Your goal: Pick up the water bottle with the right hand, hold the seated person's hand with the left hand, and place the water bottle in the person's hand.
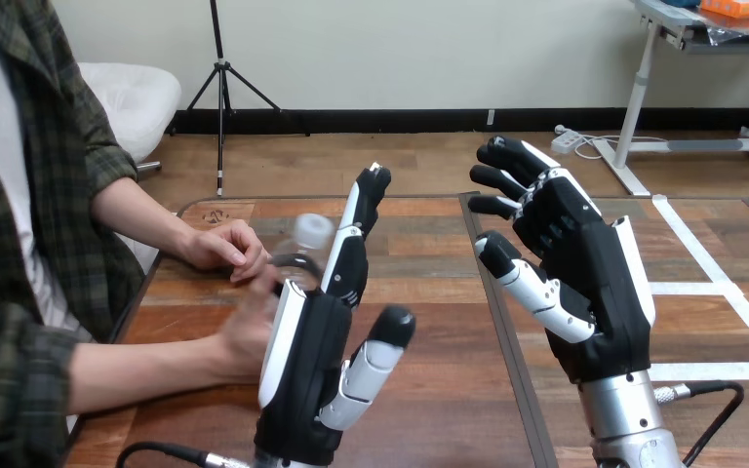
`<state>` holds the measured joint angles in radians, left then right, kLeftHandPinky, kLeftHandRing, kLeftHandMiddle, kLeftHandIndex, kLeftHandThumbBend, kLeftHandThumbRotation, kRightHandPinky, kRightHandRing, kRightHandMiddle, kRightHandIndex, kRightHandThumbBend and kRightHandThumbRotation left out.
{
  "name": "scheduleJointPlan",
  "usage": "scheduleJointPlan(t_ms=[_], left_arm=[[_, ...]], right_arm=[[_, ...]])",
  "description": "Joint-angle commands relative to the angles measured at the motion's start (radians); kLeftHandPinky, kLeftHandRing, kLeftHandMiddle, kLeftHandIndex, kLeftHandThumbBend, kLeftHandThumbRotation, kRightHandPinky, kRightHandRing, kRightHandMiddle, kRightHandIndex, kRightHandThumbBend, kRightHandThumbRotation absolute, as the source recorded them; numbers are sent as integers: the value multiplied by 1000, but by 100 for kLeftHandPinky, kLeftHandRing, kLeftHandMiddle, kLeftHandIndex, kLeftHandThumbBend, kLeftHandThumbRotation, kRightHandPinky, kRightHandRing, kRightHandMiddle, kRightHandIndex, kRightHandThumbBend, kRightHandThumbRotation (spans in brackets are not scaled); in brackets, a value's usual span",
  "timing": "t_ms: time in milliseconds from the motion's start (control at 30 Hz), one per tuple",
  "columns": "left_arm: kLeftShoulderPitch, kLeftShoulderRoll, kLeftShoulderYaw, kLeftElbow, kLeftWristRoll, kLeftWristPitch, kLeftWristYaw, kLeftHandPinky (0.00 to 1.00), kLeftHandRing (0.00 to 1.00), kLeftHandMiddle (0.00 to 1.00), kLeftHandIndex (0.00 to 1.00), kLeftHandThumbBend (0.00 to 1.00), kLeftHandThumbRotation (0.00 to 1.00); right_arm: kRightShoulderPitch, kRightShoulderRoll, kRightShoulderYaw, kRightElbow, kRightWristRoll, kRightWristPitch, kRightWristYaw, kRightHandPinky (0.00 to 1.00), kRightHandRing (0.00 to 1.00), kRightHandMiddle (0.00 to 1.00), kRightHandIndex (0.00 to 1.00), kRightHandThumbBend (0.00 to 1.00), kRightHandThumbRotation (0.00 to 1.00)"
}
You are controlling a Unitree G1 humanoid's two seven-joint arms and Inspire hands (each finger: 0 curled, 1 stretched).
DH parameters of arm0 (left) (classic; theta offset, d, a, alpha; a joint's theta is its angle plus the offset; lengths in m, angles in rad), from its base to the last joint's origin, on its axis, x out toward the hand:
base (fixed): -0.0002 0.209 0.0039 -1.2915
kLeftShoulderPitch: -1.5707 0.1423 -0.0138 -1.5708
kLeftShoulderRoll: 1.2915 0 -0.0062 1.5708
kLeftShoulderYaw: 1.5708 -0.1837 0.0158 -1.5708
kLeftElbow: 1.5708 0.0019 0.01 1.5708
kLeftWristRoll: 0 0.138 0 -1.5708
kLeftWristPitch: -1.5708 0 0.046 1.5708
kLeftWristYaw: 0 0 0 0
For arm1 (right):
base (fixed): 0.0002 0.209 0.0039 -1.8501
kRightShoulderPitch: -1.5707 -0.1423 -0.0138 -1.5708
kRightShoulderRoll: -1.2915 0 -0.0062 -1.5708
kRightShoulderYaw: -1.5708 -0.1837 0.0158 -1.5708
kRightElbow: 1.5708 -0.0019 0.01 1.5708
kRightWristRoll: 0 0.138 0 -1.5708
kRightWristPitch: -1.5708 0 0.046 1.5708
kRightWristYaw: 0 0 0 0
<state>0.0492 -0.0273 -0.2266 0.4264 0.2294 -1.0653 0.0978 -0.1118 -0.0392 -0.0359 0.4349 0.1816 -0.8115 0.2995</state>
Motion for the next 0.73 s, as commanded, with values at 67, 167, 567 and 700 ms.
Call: scheduleJointPlan(t_ms=[67, 167, 567, 700], left_arm=[[-14, -26, 9, -17, 8, -25, 13, 100, 100, 100, 100, 41, 100], [-13, -32, 10, -15, 8, -31, 15, 100, 100, 100, 100, 36, 100], [-6, -47, 13, -9, 13, -60, 27, 100, 98, 99, 100, 7, 100], [2, -53, 17, -11, 21, -62, 42, 100, 98, 98, 100, 0, 100]], right_arm=[[-19, 18, -4, -46, 13, -32, -8, 70, 79, 82, 78, 64, 39], [-15, 23, -3, -49, 16, -34, -10, 69, 79, 81, 78, 64, 39], [-2, 44, -1, -47, 30, -51, -10, 68, 78, 80, 75, 63, 36], [3, 51, -7, -35, -2, -65, -36, 67, 78, 80, 75, 63, 37]])
